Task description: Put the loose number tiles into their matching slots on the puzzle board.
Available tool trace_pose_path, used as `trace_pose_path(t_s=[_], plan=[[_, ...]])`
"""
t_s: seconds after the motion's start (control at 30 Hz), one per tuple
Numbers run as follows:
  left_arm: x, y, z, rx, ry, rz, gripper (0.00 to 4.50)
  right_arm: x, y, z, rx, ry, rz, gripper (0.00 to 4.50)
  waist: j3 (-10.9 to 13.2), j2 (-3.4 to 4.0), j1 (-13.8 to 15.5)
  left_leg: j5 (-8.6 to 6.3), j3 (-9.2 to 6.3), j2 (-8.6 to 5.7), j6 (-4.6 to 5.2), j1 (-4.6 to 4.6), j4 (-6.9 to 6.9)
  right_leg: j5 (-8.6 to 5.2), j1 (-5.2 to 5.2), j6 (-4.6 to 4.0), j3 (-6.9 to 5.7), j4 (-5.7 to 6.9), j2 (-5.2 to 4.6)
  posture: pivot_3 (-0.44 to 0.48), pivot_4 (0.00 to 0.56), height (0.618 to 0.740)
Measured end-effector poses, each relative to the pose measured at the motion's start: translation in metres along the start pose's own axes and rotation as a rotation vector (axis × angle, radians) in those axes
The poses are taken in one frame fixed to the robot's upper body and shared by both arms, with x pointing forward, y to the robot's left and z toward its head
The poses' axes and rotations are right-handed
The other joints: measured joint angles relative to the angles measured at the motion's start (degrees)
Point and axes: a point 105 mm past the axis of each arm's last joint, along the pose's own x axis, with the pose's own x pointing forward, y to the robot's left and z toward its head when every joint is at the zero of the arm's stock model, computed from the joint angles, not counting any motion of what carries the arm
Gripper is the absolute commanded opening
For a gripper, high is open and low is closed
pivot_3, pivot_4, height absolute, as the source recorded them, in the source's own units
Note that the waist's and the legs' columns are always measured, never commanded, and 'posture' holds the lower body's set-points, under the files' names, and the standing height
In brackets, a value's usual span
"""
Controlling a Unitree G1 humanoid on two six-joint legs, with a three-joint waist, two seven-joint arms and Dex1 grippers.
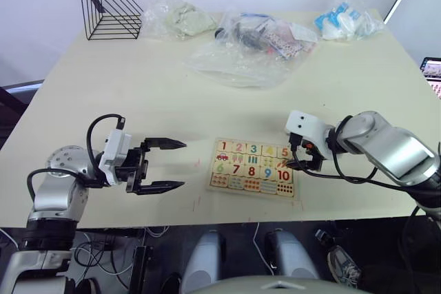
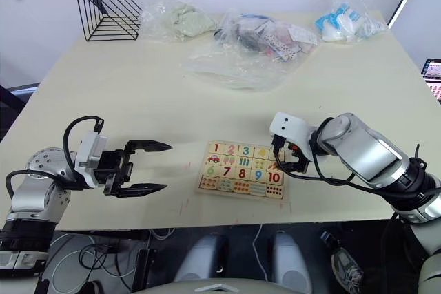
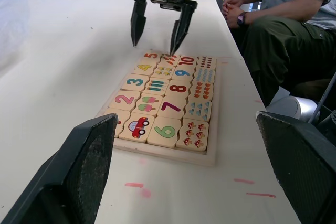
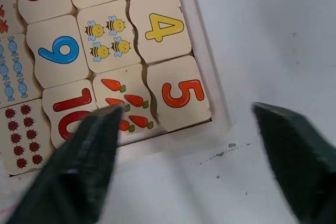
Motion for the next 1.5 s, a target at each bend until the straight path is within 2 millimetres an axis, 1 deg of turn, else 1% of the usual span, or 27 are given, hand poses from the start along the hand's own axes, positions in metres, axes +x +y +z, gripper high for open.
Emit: trace_pose_path(t_s=[0.13, 0.3, 0.5, 0.53, 0.57, 0.63, 0.67, 0.7, 0.73, 0.77, 0.83, 1.07, 1.17, 1.23, 1.4, 1.5], plan=[[0.0, 0.0, 0.0, 0.0, 0.0, 0.0, 4.5, 0.0, 0.001, 0.001, -0.006, -0.006, 0.008, 4.42, 0.0, 0.0, 0.0, 0.0, 0.0, 0.0, 0.0, 0.0, 0.0, 0.0, 0.0, 0.0, 0.0, 0.0, 0.0, 0.0, 0.15, 0.74], [0.0, 0.0, 0.0, 0.001, 0.0, 0.001, 4.5, 0.002, 0.006, -0.004, 0.008, -0.023, 0.043, 4.42, 0.0, 0.0, 0.0, 0.0, 0.0, 0.0, 0.0, 0.0, 0.0, 0.0, 0.0, 0.0, 0.0, 0.0, 0.0, 0.0, 0.15, 0.74], [0.0, 0.0, -0.001, -0.001, -0.002, 0.002, 4.5, -0.005, 0.003, -0.002, 0.031, -0.101, 0.042, 4.42, 0.0, 0.0, 0.0, 0.0, 0.0, 0.0, 0.0, 0.0, 0.0, 0.0, 0.0, 0.0, 0.0, 0.0, 0.0, 0.0, 0.15, 0.74], [0.0, 0.0, -0.001, 0.0, -0.003, 0.002, 4.5, -0.007, 0.003, -0.003, 0.04, -0.124, 0.04, 3.93, 0.0, -0.01, 0.1, 0.0, 0.0, 0.0, 0.0, 0.0, 0.0, 0.0, 0.0, 0.0, 0.0, -0.01, 0.0, 0.0, 0.15, 0.74], [0.0, 0.0, -0.001, -0.001, -0.003, 0.003, 4.5, -0.007, 0.003, -0.004, 0.046, -0.13, 0.039, 3.77, 0.0, -0.01, 0.1, 0.0, 0.01, 0.0, 0.0, 0.0, 0.0, 0.0, 0.0, 0.0, 0.0, -0.01, 0.0, 0.0, 0.15, 0.74], [0.0, 0.0, -0.001, 0.0, -0.003, 0.003, 4.5, -0.008, 0.004, -0.006, 0.059, -0.151, 0.039, 2.79, 0.0, -0.01, 0.1, 0.0, 0.02, 0.0, 0.0, -0.01, 0.0, 0.0, 0.01, 0.0, 0.0, 0.0, 0.0, 0.0, 0.15, 0.74], [0.0, 0.0, -0.001, -0.001, -0.004, 0.003, 4.5, -0.008, 0.004, -0.007, 0.066, -0.175, 0.04, 2.37, 0.0, -0.01, 0.1, 0.0, 0.02, 0.0, 0.0, 0.0, 0.0, 0.0, 0.01, 0.0, 0.0, 0.0, 0.0, 0.0, 0.15, 0.74], [0.0, 0.0, -0.001, -0.001, -0.005, 0.003, 4.5, -0.008, 0.005, -0.006, 0.072, -0.216, 0.04, 1.59, 0.0, -0.01, 0.1, 0.0, 0.03, 0.0, 0.0, -0.01, 0.0, 0.0, 0.01, 0.0, 0.0, 0.0, 0.0, 0.0, 0.15, 0.74], [0.001, 0.0, -0.001, -0.001, -0.006, 0.003, 4.5, -0.008, 0.005, -0.005, 0.072, -0.22, 0.04, 1.23, 0.0, 0.0, 0.0, 0.0, 0.03, 0.0, 0.0, 0.0, 0.0, 0.0, 0.0, 0.0, 0.02, 0.01, 0.0, 0.0, 0.15, 0.74], [0.001, 0.0, -0.001, 0.002, -0.009, 0.003, 4.5, -0.009, 0.005, -0.005, 0.068, -0.246, 0.033, 1.04, 0.0, -0.01, 0.0, 0.0, 0.03, 0.0, 0.0, 0.0, 0.0, 0.0, 0.01, 0.0, -0.01, 0.0, 0.01, 0.0, 0.15, 0.74], [0.001, 0.001, -0.001, 0.001, -0.009, 0.004, 4.5, -0.008, 0.004, -0.009, 0.072, -0.285, 0.022, 0.04, 0.0, -0.01, 0.1, 0.0, 0.07, -0.01, 0.0, -0.01, -0.01, 0.0, 0.01, 0.0, 0.01, -0.01, 0.0, 0.0, 0.15, 0.74], [0.0, 0.001, -0.002, -0.003, -0.009, 0.007, 4.5, -0.003, 0.001, -0.013, 0.076, -0.386, 0.001, 0.04, 0.0, -0.01, 0.1, 0.0, 0.08, 0.0, 0.0, 0.0, 0.0, 0.0, 0.02, 0.01, 0.0, 0.0, 0.01, 0.0, 0.15, 0.74], [0.0, 0.001, -0.002, -0.002, -0.009, 0.008, 4.5, 0.002, 0.005, -0.014, 0.083, -0.43, 0.011, 0.04, 0.0, -0.01, 0.1, 0.0, 0.08, 0.0, 0.0, 0.0, 0.0, 0.0, 0.02, 0.01, 0.01, 0.0, 0.01, 0.0, 0.15, 0.74], [0.0, 0.001, -0.002, -0.002, -0.009, 0.008, 4.5, 0.004, 0.006, -0.015, 0.085, -0.438, 0.014, 0.04, 0.0, -0.01, 0.1, 0.0, 0.08, 0.0, 0.0, 0.0, 0.0, 0.0, 0.02, 0.01, 0.01, 0.01, 0.01, 0.0, 0.15, 0.74], [0.0, 0.001, -0.002, -0.002, -0.009, 0.008, 4.5, 0.011, 0.006, -0.028, 0.091, -0.423, 0.006, 0.04, 0.0, -0.01, 0.1, 0.0, 0.1, -0.01, 0.0, 0.0, 0.0, 0.0, 0.02, 0.01, 0.01, 0.01, 0.01, 0.0, 0.15, 0.74], [0.0, 0.001, -0.002, -0.002, -0.009, 0.008, 4.5, 0.011, 0.006, -0.028, 0.077, -0.427, 0.0, 0.04, 0.0, -0.01, 0.1, 0.0, 0.1, -0.01, 0.0, 0.02, 0.0, 0.0, 0.04, 0.01, 0.0, 0.01, 0.01, 0.0, 0.15, 0.74]])
